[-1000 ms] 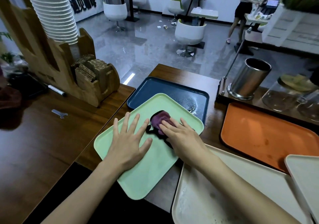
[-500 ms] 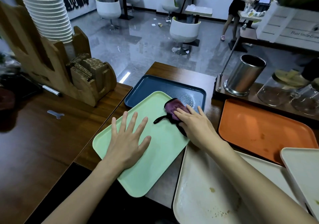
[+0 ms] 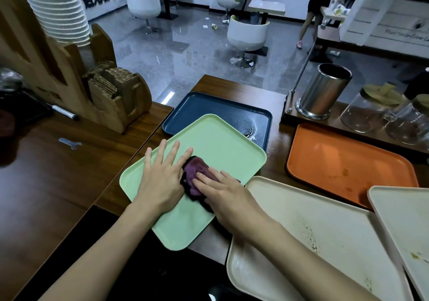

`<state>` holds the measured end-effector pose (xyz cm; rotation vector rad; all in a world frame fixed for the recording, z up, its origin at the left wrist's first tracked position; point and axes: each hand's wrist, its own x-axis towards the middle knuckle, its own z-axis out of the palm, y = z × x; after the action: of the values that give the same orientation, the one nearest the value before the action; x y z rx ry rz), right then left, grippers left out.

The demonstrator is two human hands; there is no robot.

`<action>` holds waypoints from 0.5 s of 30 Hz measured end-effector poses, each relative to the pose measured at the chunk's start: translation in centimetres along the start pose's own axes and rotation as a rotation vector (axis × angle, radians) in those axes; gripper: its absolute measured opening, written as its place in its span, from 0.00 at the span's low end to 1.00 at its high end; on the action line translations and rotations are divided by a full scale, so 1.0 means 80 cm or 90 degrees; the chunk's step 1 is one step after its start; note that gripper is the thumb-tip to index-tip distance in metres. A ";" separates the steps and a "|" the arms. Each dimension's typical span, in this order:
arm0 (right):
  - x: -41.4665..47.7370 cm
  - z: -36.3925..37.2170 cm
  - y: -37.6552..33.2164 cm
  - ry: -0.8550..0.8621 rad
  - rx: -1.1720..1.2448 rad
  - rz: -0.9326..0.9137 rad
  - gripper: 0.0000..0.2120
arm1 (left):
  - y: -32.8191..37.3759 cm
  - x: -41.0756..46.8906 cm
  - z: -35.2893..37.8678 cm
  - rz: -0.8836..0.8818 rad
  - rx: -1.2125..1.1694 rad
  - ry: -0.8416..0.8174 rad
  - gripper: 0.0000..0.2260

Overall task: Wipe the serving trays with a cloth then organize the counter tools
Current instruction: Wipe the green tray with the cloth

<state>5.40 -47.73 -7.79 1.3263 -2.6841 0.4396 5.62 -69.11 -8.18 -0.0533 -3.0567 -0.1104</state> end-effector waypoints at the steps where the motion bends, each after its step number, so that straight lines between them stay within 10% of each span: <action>1: 0.000 -0.001 0.000 0.003 -0.003 0.006 0.24 | 0.000 0.001 -0.002 -0.001 -0.003 0.000 0.34; 15: 0.000 -0.002 -0.018 0.033 -0.071 -0.039 0.29 | -0.032 -0.083 -0.006 -0.295 -0.170 0.110 0.25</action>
<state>6.54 -48.54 -7.34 1.3433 -2.5773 0.3091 12.20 -71.86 -8.46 0.6140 -2.7993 -0.5190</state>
